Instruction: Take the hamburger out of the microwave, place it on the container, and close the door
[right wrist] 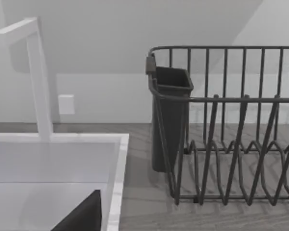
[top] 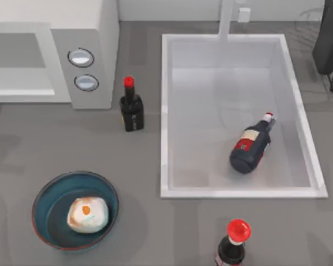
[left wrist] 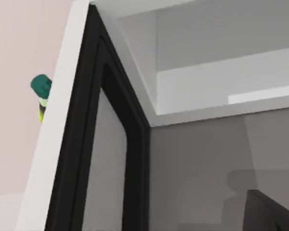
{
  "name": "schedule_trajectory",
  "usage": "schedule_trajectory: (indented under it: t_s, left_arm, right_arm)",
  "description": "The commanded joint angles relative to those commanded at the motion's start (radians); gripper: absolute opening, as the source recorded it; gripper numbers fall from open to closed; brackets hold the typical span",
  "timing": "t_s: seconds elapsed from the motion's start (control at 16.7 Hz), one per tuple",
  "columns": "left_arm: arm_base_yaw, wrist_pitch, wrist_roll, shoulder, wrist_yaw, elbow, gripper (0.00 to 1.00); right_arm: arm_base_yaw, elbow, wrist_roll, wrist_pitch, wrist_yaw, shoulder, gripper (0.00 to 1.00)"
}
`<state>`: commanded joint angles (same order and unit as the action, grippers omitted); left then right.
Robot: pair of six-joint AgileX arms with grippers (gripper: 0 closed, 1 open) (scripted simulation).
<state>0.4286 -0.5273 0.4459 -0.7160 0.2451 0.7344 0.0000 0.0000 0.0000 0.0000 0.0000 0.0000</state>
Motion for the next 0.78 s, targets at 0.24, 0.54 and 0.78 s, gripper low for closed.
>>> schedule_trajectory:
  t_s: [0.24,0.54,0.78]
  left_arm:
    - [0.247,-0.103,0.193,-0.427,0.168,0.270,0.00]
    - [0.499,-0.198,0.387,-0.856,0.341,0.537,0.00]
    - [0.609,-0.235,0.470,-1.027,0.418,0.650,0.00]
  right_arm:
    - [0.000,0.000,0.000,0.000,0.000,0.000,1.00]
    - [0.000,0.000,0.000,0.000,0.000,0.000,1.00]
    - [0.000,0.000,0.000,0.000,0.000,0.000,1.00]
